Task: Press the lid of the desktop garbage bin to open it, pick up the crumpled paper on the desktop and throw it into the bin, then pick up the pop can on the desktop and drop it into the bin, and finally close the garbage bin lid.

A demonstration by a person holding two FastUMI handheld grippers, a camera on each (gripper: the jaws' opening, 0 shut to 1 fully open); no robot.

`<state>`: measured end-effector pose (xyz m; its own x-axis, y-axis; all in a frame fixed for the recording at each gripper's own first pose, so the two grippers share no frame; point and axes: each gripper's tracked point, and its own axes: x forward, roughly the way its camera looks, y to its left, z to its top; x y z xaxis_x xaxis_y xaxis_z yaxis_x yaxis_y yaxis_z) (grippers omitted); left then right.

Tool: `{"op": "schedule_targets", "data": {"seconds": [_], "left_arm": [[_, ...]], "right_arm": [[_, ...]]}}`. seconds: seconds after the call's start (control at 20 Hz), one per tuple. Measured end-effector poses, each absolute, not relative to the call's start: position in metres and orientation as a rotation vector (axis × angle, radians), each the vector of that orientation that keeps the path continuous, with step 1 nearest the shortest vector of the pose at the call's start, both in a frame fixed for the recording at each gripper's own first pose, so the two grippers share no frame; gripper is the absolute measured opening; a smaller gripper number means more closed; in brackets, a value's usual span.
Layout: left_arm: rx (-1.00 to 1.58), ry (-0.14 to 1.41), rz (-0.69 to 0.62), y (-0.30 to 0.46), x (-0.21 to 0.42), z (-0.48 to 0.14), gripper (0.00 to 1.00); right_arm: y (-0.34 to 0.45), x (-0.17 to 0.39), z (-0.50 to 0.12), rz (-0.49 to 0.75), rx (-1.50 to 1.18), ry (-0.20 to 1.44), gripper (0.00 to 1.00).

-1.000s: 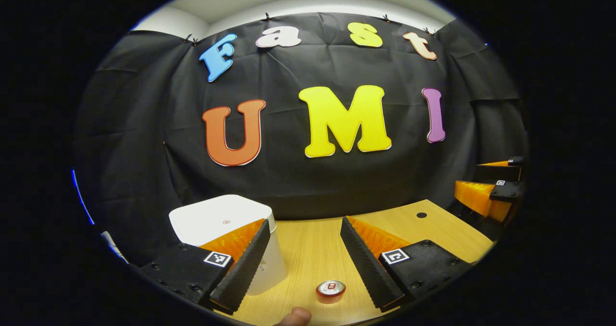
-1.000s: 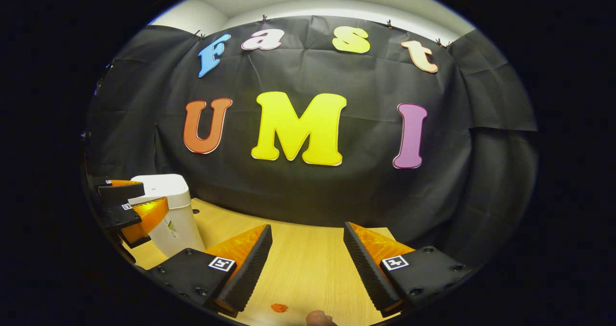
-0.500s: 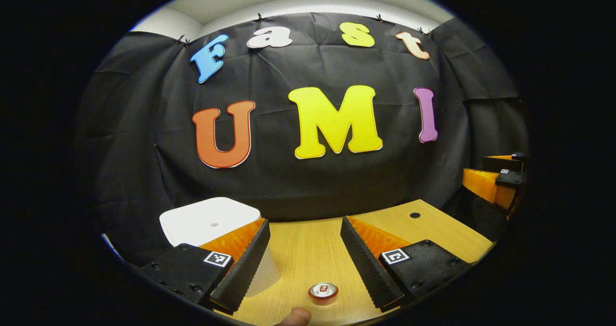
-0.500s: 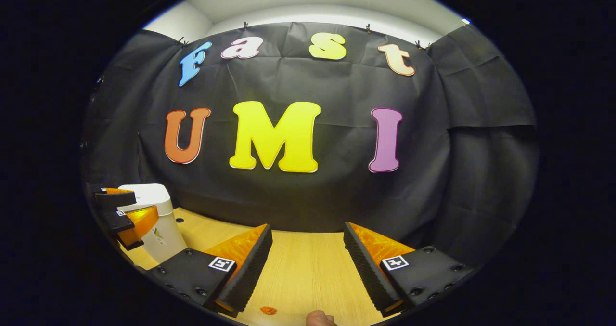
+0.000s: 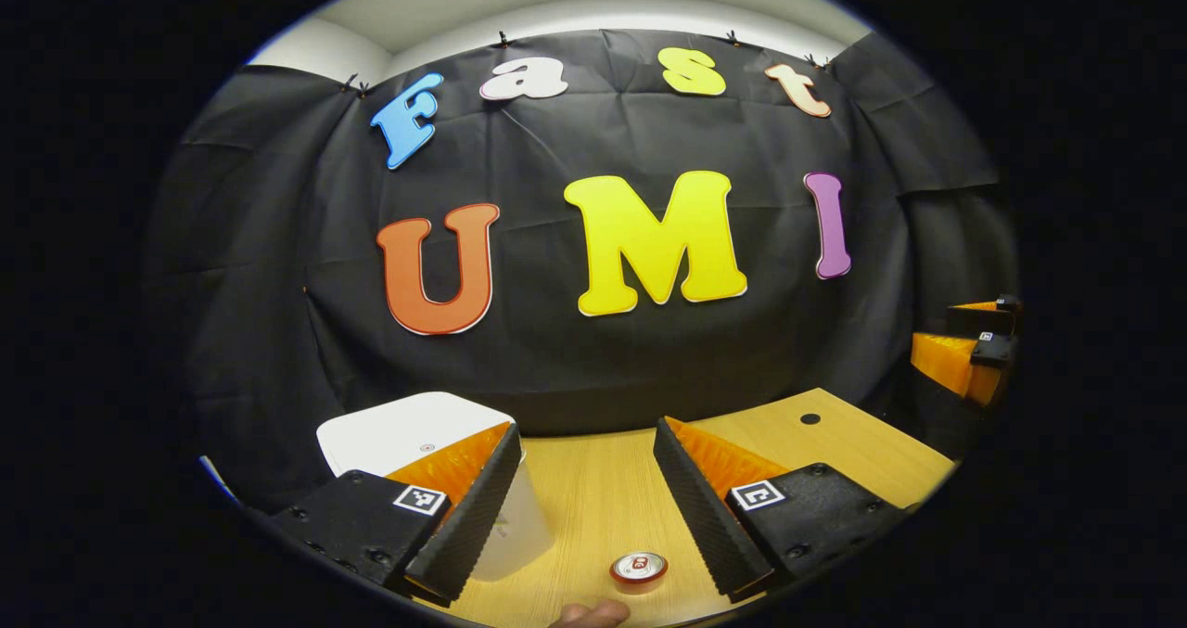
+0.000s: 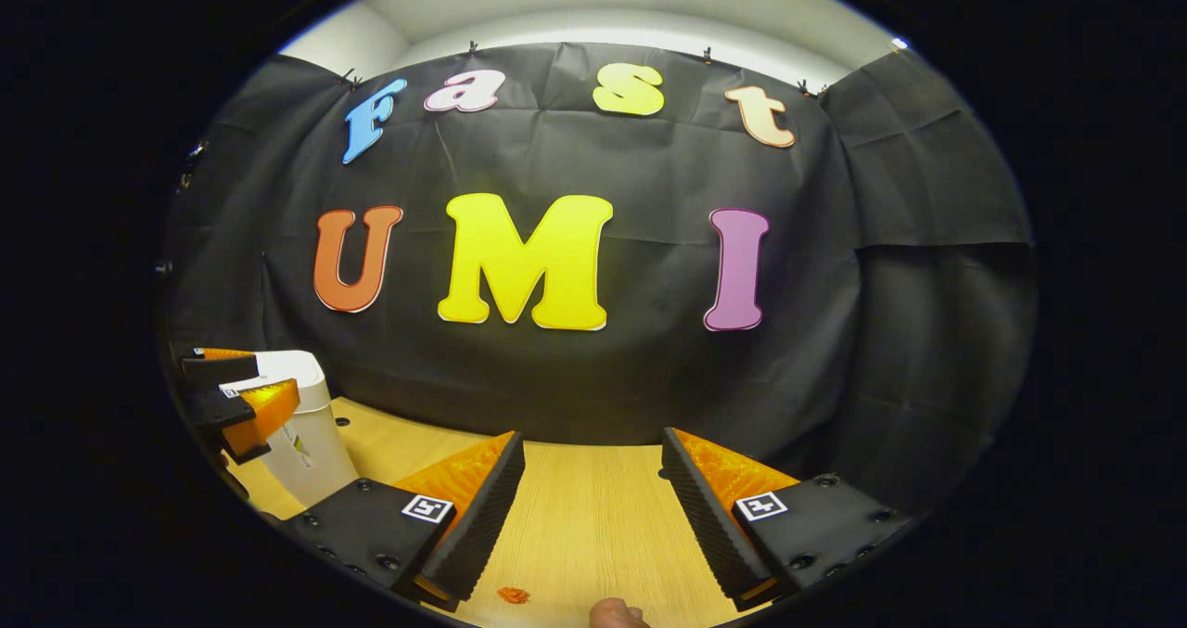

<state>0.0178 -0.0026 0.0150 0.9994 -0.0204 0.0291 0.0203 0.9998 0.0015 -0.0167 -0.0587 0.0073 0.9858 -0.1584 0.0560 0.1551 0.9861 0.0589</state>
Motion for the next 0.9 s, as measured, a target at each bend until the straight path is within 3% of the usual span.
{"op": "schedule_targets", "data": {"seconds": [0.1,0.2,0.25,0.3,0.4,0.8,0.9], "left_arm": [[-0.030,-0.028,0.008,0.011,0.025,0.019,0.97],[-0.055,-0.030,0.026,0.023,0.031,0.023,0.77],[-0.052,-0.034,0.058,0.033,0.035,0.026,0.78],[-0.045,-0.038,0.089,0.044,0.040,0.027,0.57],[-0.034,-0.031,0.119,0.057,0.048,0.028,0.39],[-0.051,0.050,0.177,0.096,0.079,0.010,0.11],[-0.063,0.088,0.201,0.108,0.085,-0.002,0.09]], "right_arm": [[-0.057,-0.016,0.006,-0.158,0.052,-0.055,0.94],[-0.056,-0.015,0.003,-0.157,0.048,-0.046,0.94],[-0.055,-0.015,0.003,-0.159,0.046,-0.042,0.94],[-0.054,-0.014,0.002,-0.160,0.044,-0.039,0.94],[-0.052,-0.015,0.002,-0.158,0.036,-0.036,0.94],[-0.041,-0.015,-0.005,-0.154,0.015,-0.008,0.94],[-0.042,-0.013,-0.012,-0.161,0.016,0.010,0.94]]}}
